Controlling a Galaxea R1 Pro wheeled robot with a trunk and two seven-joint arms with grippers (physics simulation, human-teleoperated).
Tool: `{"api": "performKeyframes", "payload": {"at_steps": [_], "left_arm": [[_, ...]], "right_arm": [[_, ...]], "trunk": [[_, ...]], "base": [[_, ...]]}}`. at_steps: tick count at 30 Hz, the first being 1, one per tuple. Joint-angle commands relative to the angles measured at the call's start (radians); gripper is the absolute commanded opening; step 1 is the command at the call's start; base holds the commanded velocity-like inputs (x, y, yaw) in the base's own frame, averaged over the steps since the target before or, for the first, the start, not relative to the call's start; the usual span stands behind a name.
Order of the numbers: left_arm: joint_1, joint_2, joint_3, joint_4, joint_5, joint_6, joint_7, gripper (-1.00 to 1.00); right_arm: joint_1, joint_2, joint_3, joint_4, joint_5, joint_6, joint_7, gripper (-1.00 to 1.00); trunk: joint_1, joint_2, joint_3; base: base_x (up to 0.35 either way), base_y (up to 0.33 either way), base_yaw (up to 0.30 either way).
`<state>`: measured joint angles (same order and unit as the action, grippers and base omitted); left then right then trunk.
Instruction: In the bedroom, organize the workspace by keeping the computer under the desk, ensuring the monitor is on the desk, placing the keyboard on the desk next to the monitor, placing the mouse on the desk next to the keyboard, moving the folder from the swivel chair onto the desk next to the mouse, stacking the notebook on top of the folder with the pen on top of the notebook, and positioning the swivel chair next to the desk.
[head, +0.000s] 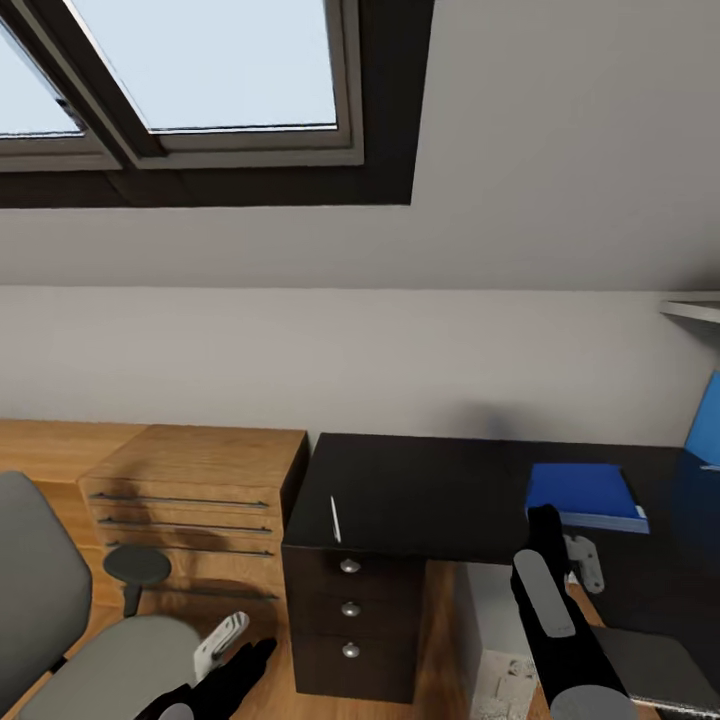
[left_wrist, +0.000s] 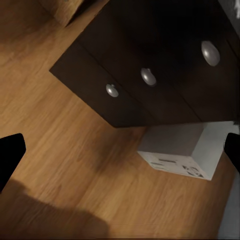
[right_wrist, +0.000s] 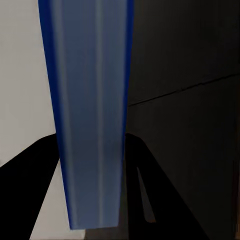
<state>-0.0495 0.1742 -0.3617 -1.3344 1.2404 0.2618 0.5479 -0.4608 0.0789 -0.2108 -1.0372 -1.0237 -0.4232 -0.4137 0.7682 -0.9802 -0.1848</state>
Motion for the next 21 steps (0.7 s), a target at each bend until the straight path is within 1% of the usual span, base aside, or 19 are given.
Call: {"api": "performKeyframes", "payload": {"at_steps": [1, 2, 3, 6, 9, 11, 12, 15, 16, 19, 20, 21], "left_arm": [[-0.001, 0.001, -0.002, -0.002, 0.005, 0.0, 0.007, 1.0], [-0.001, 0.0, -0.002, -0.001, 0.005, 0.0, 0.006, 1.0], [0.0, -0.001, -0.003, -0.001, 0.005, 0.0, 0.006, 1.0], [0.0, -0.002, -0.003, -0.001, 0.005, 0.0, 0.006, 1.0], [0.0, -0.002, -0.003, -0.001, 0.006, -0.001, 0.006, 1.0], [0.0, -0.002, -0.003, -0.002, 0.006, -0.001, 0.006, 1.0], [-0.001, -0.002, -0.003, -0.002, 0.006, -0.001, 0.006, 1.0], [-0.001, -0.002, -0.003, -0.002, 0.007, -0.001, 0.006, 1.0], [-0.001, -0.003, -0.004, -0.002, 0.007, -0.001, 0.006, 1.0], [-0.001, -0.003, -0.005, -0.002, 0.007, -0.001, 0.006, 1.0], [-0.001, -0.004, -0.005, -0.002, 0.007, -0.001, 0.006, 1.0], [-0.001, -0.004, -0.006, -0.002, 0.007, -0.001, 0.006, 1.0]], "right_arm": [[-0.007, 0.001, 0.0, 0.004, -0.006, -0.013, -0.013, -1.0], [-0.012, 0.001, 0.0, 0.008, -0.003, -0.019, -0.029, -1.0], [-0.045, 0.001, 0.001, 0.022, 0.03, -0.046, -0.099, -1.0], [-0.054, 0.0, 0.001, 0.025, 0.037, -0.049, -0.113, -1.0], [-0.071, 0.002, 0.002, 0.039, 0.038, -0.048, -0.121, -1.0], [-0.094, 0.017, 0.003, 0.067, 0.037, -0.047, -0.121, -1.0], [-0.116, 0.036, 0.003, 0.093, 0.036, -0.047, -0.12, -1.0], [-0.144, 0.057, 0.003, 0.13, 0.036, -0.052, -0.118, -1.0], [-0.156, 0.068, 0.004, 0.147, 0.035, -0.055, -0.117, -1.0], [-0.168, 0.085, 0.012, 0.167, 0.035, -0.058, -0.116, -1.0], [-0.174, 0.092, 0.02, 0.183, 0.035, -0.059, -0.115, -1.0], [-0.176, 0.094, 0.024, 0.191, 0.036, -0.06, -0.115, -1.0]], "trunk": [[-0.004, 0.006, 0.002], [-0.008, 0.013, 0.005], [-0.011, 0.02, 0.008], [-0.023, 0.041, 0.017], [-0.034, 0.062, 0.027], [-0.042, 0.076, 0.033], [-0.046, 0.083, 0.036], [-0.057, 0.104, 0.046], [-0.061, 0.111, 0.049], [-0.073, 0.132, 0.058], [-0.077, 0.139, 0.061], [-0.08, 0.146, 0.064]], "base": [[0.0, 0.0, -0.298], [0.0, 0.0, -0.299], [0.0, 0.0, -0.299], [0.0, 0.0, -0.274], [0.0, 0.0, -0.127], [0.0, 0.0, -0.057], [0.0, 0.0, -0.033], [0.0, 0.0, -0.021], [0.0, 0.0, -0.011], [0.0, 0.0, -0.007], [0.0, 0.0, -0.004], [0.0, 0.0, -0.003]]}}
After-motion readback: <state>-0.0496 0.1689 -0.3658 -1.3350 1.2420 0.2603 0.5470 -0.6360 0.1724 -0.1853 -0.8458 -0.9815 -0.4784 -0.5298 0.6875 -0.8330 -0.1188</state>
